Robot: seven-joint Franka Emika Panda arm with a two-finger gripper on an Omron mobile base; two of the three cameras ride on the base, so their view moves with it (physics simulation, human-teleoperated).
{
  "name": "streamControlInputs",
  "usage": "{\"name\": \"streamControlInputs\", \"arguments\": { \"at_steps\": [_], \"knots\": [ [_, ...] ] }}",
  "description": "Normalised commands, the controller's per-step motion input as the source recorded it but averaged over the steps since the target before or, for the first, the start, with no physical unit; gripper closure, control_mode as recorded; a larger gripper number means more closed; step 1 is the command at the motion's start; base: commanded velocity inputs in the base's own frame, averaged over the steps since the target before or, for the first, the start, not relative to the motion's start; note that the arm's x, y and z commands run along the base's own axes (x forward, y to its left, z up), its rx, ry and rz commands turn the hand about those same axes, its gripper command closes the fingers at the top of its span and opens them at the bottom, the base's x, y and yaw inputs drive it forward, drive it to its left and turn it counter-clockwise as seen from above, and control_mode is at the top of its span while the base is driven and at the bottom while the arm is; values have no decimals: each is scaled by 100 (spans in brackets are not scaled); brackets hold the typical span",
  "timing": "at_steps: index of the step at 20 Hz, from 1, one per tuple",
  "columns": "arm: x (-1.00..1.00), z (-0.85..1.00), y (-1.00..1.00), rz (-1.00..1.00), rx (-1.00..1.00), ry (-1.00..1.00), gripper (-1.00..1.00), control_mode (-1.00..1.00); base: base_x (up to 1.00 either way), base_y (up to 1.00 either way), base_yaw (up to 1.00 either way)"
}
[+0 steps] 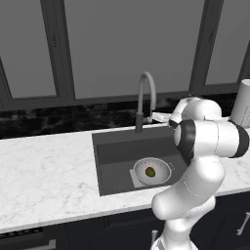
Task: Put the colander in the sink, put the mango in the colander, and turn on the sink faucet and pour water over the colander.
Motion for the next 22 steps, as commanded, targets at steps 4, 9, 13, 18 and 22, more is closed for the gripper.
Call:
{"name": "streamControlInputs", "arguments": {
  "at_steps": [4,9,13,18,22],
  "knots": [
    [7,-20,-4,-11,-6,-9,-100,-100,0,0,0],
    [0,-22,-2,-11,-7,-8,-100,-100,0,0,0],
    [0,-20,-9,-10,-5,-4,-100,-100,0,0,0],
    [2,-16,-14,-4,-1,-1,-100,-100,0,0,0],
    [24,-2,-10,0,0,0,-100,-100,0,0,0]
  ]
}}
